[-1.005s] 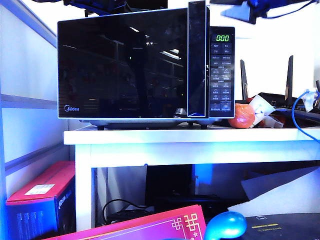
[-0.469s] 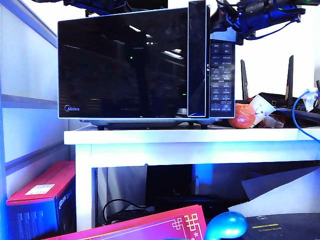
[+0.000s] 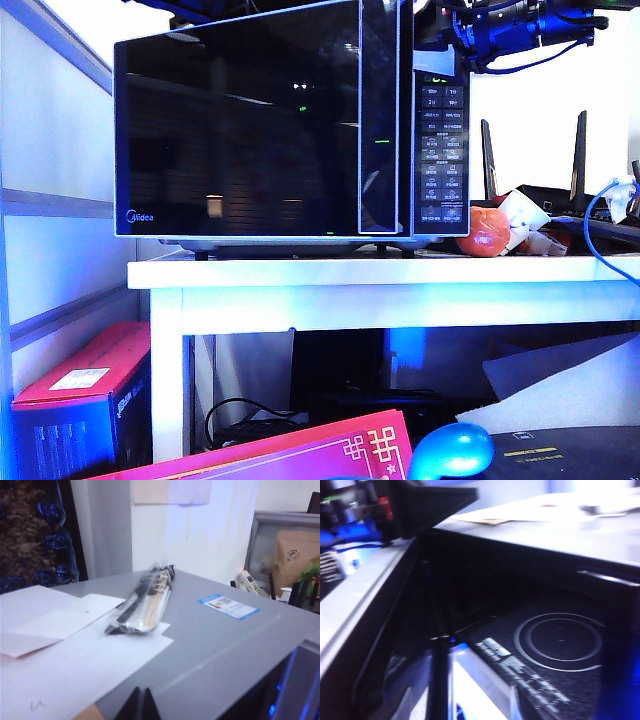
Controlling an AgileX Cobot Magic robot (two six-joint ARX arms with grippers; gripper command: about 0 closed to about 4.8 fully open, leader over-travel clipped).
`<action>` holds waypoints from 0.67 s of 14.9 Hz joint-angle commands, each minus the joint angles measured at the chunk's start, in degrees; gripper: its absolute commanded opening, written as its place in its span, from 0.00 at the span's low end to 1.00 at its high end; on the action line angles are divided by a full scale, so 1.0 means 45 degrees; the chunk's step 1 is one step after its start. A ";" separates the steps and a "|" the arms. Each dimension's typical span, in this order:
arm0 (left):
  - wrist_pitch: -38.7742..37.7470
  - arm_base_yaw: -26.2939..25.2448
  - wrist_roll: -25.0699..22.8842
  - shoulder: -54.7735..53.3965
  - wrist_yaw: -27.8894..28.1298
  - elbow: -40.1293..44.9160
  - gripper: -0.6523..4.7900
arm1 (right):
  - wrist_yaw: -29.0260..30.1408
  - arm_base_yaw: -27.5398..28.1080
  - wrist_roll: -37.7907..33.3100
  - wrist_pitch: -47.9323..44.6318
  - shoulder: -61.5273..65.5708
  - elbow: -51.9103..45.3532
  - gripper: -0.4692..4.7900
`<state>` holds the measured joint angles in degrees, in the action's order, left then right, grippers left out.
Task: Open the microwave door, place the orange inside the microwave, then close the microwave door.
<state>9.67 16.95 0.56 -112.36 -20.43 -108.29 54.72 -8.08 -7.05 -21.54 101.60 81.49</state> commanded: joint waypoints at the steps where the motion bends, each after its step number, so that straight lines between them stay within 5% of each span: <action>1: 0.0029 0.0015 0.0039 0.0597 -0.0078 -0.0029 0.11 | 0.0874 -0.0423 -0.0087 -0.0126 -0.0087 0.0044 0.58; 10: -0.0719 0.0015 0.0024 0.1311 -0.0248 -0.0029 0.11 | 0.3011 -0.1792 -0.1030 -0.0253 -0.0117 0.0058 0.58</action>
<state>6.31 16.93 0.73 -107.26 -20.58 -108.27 67.11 -15.75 -10.68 -21.63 101.58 81.49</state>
